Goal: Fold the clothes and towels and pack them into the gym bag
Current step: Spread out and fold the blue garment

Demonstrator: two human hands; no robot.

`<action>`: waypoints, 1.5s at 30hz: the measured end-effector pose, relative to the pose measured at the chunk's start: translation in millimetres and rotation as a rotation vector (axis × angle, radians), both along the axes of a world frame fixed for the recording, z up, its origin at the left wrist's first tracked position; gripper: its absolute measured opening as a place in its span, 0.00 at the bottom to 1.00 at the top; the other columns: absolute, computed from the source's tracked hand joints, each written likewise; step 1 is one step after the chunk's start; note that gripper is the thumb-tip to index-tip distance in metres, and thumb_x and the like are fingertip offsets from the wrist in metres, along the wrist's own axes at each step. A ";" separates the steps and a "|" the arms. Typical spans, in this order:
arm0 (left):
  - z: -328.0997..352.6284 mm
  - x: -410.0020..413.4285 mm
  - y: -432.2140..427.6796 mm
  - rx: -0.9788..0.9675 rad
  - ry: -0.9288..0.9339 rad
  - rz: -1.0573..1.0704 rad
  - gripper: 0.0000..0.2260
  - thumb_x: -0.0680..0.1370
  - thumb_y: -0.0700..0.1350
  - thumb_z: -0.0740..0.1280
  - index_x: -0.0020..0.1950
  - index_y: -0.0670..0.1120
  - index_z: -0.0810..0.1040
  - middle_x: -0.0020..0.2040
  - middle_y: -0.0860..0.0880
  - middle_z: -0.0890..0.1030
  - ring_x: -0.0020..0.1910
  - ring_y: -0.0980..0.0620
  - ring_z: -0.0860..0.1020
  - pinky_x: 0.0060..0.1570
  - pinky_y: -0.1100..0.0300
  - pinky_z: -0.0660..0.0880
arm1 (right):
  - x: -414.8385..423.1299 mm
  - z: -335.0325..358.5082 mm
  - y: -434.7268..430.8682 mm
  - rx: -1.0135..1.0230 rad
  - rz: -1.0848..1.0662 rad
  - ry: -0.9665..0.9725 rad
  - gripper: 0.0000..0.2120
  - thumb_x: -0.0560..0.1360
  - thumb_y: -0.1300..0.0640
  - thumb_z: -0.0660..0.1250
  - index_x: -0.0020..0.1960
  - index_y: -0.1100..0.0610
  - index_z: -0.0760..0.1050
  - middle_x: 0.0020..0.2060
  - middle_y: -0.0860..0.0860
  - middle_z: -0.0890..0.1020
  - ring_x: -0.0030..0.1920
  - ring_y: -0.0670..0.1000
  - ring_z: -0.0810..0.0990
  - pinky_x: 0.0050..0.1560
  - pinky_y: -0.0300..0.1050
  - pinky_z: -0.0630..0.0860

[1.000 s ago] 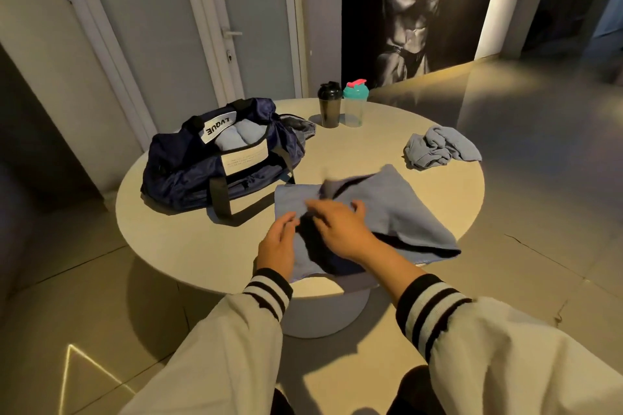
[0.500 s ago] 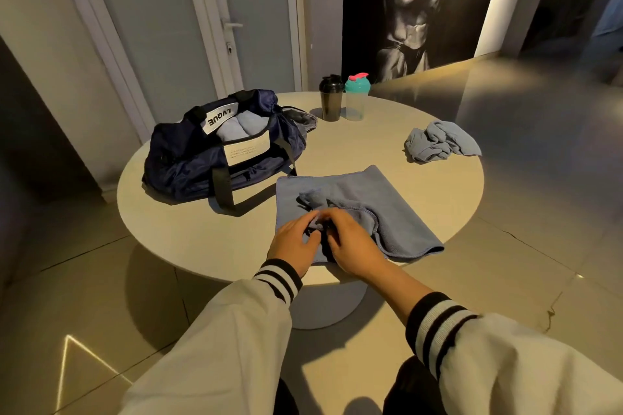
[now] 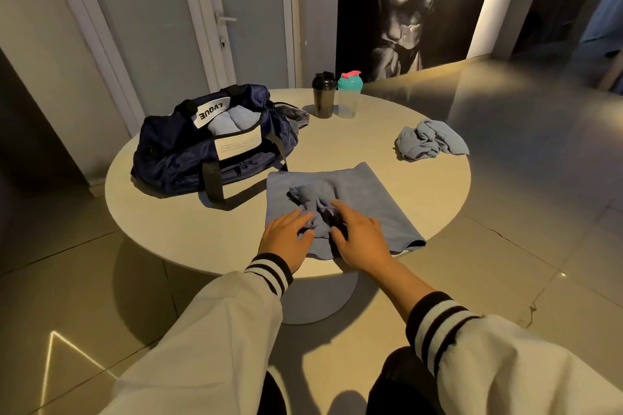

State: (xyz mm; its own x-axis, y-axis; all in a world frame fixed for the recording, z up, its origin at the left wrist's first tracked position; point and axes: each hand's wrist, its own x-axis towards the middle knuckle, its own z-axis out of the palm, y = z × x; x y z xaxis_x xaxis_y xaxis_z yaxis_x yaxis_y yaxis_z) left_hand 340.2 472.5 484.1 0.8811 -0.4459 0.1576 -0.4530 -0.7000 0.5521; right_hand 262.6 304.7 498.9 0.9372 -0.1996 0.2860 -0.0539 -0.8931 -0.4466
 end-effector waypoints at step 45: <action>19.4 -2.5 34.6 -0.219 0.022 0.067 0.21 0.79 0.36 0.65 0.71 0.50 0.71 0.70 0.50 0.70 0.63 0.52 0.73 0.65 0.60 0.70 | 18.9 18.0 12.0 -0.111 -0.004 -0.100 0.13 0.79 0.61 0.63 0.58 0.49 0.80 0.44 0.50 0.71 0.52 0.58 0.72 0.52 0.53 0.58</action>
